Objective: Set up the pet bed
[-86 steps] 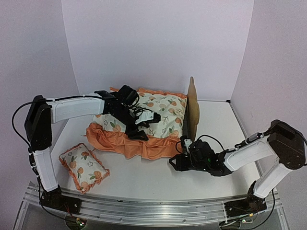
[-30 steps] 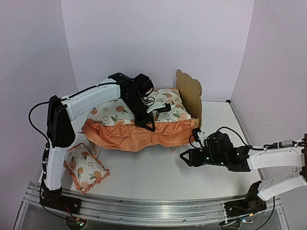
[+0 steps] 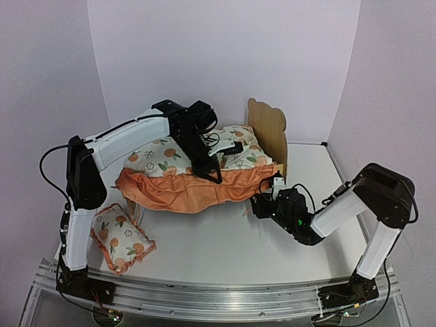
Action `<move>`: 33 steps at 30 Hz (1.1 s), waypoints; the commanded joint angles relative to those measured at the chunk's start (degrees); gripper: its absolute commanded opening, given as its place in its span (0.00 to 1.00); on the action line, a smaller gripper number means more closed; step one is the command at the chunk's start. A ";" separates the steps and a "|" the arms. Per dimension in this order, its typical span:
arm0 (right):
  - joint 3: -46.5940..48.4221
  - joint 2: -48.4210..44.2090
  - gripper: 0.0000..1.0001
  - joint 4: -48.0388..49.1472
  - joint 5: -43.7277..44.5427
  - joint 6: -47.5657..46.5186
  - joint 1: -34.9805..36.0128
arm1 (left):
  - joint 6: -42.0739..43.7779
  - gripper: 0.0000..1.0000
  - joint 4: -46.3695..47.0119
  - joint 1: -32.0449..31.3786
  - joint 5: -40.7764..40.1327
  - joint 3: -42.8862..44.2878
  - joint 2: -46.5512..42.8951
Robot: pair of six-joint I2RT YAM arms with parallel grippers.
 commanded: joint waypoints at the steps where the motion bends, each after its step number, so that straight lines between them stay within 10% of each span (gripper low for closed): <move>1: 3.36 3.61 0.45 10.65 5.43 0.88 0.27 | 1.37 0.00 11.75 0.31 1.73 6.03 -8.67; 7: 2.26 5.06 0.00 11.16 7.71 3.92 0.27 | 1.62 0.00 12.54 0.43 0.44 4.28 -9.42; 17: -4.42 -13.08 0.00 -23.96 -6.45 10.55 1.44 | 6.02 0.00 21.63 5.58 -5.06 -9.53 -10.34; 29: 3.20 -14.93 0.00 -44.13 -21.47 13.02 1.45 | 10.38 0.00 34.71 6.52 -8.48 -23.21 -6.32; 33: 6.68 -14.04 0.00 -48.01 -25.10 14.19 1.50 | 12.91 0.15 35.72 6.73 -8.13 -25.80 -5.80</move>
